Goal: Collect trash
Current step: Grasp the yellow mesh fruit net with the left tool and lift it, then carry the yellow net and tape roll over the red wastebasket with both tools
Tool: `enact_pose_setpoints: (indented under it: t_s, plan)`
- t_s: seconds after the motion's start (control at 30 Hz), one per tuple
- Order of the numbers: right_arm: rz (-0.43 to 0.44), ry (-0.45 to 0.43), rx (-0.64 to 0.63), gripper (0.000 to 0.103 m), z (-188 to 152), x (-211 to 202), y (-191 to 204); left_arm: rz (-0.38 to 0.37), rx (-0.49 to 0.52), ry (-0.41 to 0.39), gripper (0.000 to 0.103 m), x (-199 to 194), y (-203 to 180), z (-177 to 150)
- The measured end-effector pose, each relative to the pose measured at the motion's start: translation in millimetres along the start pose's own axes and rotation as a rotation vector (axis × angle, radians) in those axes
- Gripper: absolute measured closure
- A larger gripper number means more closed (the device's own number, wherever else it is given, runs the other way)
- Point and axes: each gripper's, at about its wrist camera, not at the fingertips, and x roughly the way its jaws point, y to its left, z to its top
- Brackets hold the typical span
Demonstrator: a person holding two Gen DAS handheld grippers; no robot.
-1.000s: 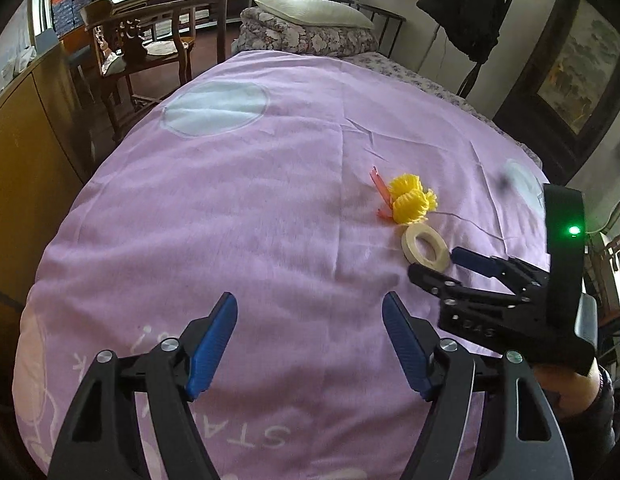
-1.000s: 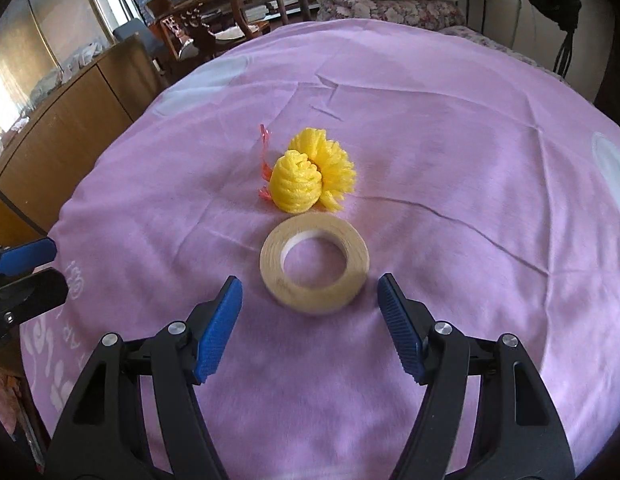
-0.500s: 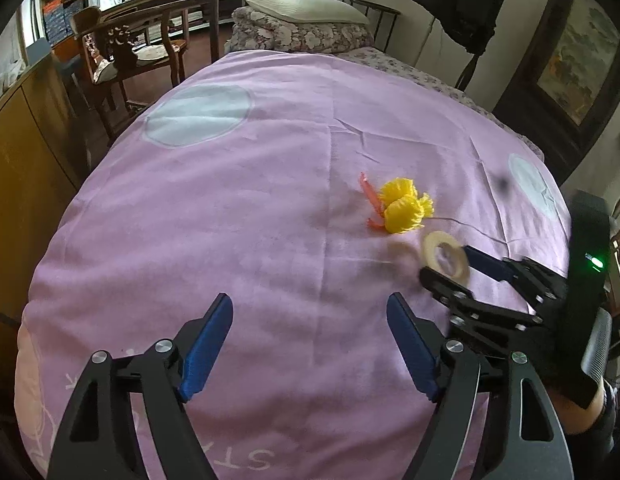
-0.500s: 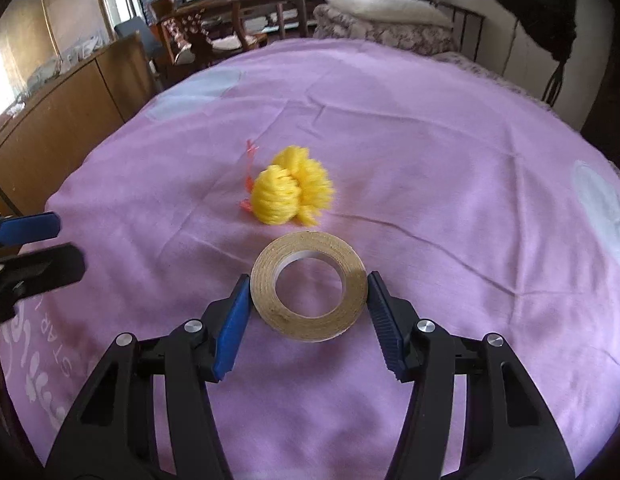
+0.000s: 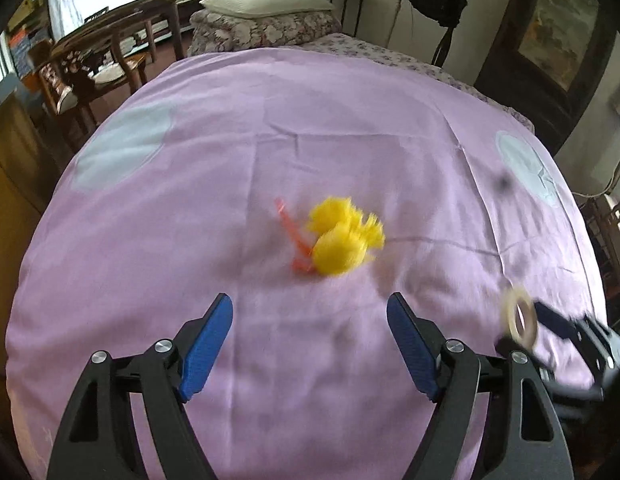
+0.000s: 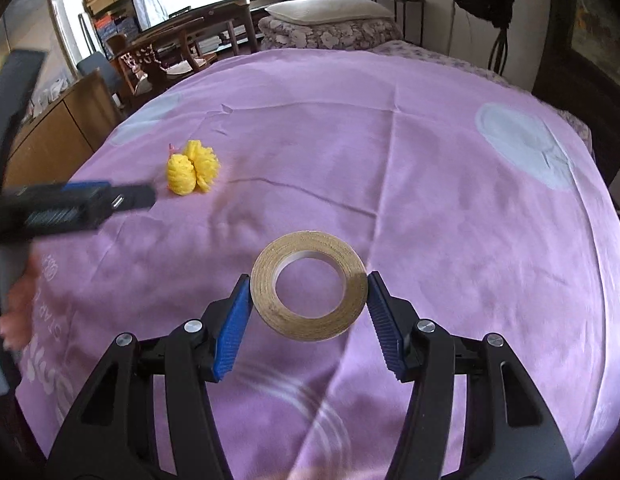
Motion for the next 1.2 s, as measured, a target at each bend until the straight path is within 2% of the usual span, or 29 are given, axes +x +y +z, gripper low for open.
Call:
enact_pose_setpoints:
  t_s: [0.33, 0.4, 0.47, 0.57, 0.67, 0.73, 0.93, 1.07, 1.1, 1.17, 1.2]
  plan:
    - [0.02, 0.031, 0.027, 0.046, -16.9, 0.7, -9.6, 0.025, 0.061, 0.046, 0.027, 48.3, -16.0, 25.8]
    - [0.018, 0.028, 0.025, 0.046, -17.2, -0.4, -7.9, 0.035, 0.06, 0.057, 0.037, 57.1, -15.3, 27.8]
    - [0.017, 0.029, 0.024, 0.046, -18.2, -1.6, -7.3, 0.045, 0.076, 0.071, 0.055, 64.6, -16.0, 28.1]
    - [0.015, 0.031, 0.017, 0.046, -17.5, -2.4, -7.2, 0.05, 0.104, 0.051, 0.073, 60.8, -17.3, 25.4]
    - [0.014, 0.035, 0.021, 0.044, -14.8, -0.3, -7.0, 0.032, 0.08, 0.059, 0.074, 54.4, -10.8, 21.9]
    - [0.016, 0.034, 0.027, 0.031, -13.6, 0.2, -7.1, 0.03, 0.063, 0.059, 0.074, 49.4, -6.0, 19.7]
    - [-0.012, 0.046, -0.004, 0.031, -10.8, 6.6, -0.9, 0.013, 0.034, 0.034, 0.074, 17.3, 5.9, -11.4]
    - [-0.041, 0.062, -0.017, 0.031, -10.3, 16.3, 3.4, 0.029, 0.028, 0.019, 0.074, -1.4, 10.0, -30.2]
    - [-0.049, 0.063, -0.019, 0.032, -10.7, 17.4, 4.2, 0.022, 0.022, 0.019, 0.074, -6.1, 11.4, -34.3]
    - [-0.062, 0.043, -0.022, 0.045, -11.1, 15.7, 5.7, 0.001, 0.01, 0.019, 0.074, -14.9, 13.0, -40.3]
    - [-0.07, 0.039, -0.022, 0.046, -11.8, 14.5, 6.0, -0.002, 0.009, 0.014, 0.074, -19.6, 12.4, -42.6]
